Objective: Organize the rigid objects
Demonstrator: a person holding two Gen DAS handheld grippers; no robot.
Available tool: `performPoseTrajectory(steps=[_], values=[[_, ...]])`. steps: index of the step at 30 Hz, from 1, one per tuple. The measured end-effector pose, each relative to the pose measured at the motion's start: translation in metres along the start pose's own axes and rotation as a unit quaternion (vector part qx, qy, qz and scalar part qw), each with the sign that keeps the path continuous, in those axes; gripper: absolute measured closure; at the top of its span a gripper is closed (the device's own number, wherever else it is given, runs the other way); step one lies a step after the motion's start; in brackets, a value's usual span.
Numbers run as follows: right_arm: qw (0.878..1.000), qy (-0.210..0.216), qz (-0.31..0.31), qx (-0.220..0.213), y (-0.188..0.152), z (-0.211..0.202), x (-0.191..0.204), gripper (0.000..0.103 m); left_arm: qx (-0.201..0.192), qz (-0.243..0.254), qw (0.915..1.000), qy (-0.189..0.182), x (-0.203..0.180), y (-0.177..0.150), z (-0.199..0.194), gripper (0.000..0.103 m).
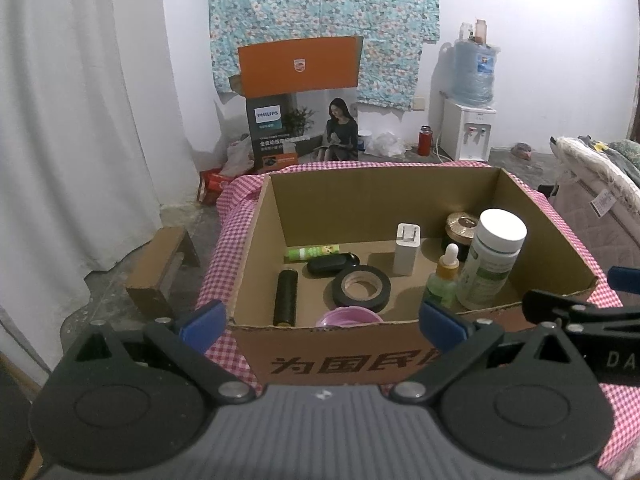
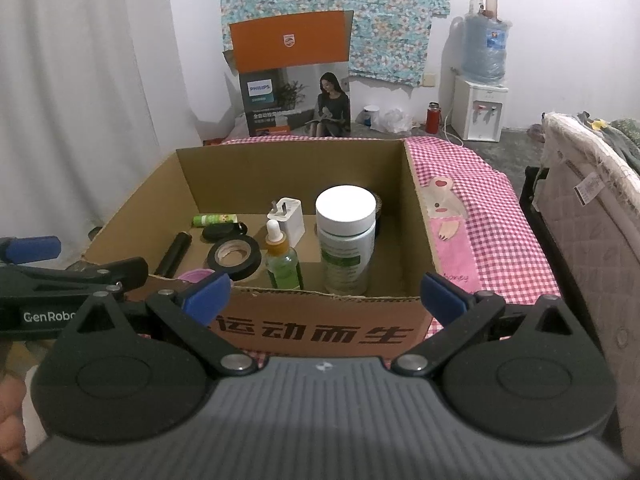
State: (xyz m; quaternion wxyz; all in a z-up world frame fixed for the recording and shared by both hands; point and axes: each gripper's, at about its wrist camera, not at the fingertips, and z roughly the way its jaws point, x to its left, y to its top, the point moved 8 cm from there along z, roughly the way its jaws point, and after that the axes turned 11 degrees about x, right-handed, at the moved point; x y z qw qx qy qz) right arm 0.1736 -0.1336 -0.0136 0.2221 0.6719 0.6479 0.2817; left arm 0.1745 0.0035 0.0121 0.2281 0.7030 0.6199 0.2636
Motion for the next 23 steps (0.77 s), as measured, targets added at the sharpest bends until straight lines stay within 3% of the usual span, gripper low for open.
performPoseTrajectory(steps=[23], values=[[1.000, 0.002, -0.002, 0.001, -0.0004, -0.0036, 0.0047, 0.001, 0.000, -0.001, 1.0000, 0.000, 0.0035, -0.0011, -0.0030, 0.000]])
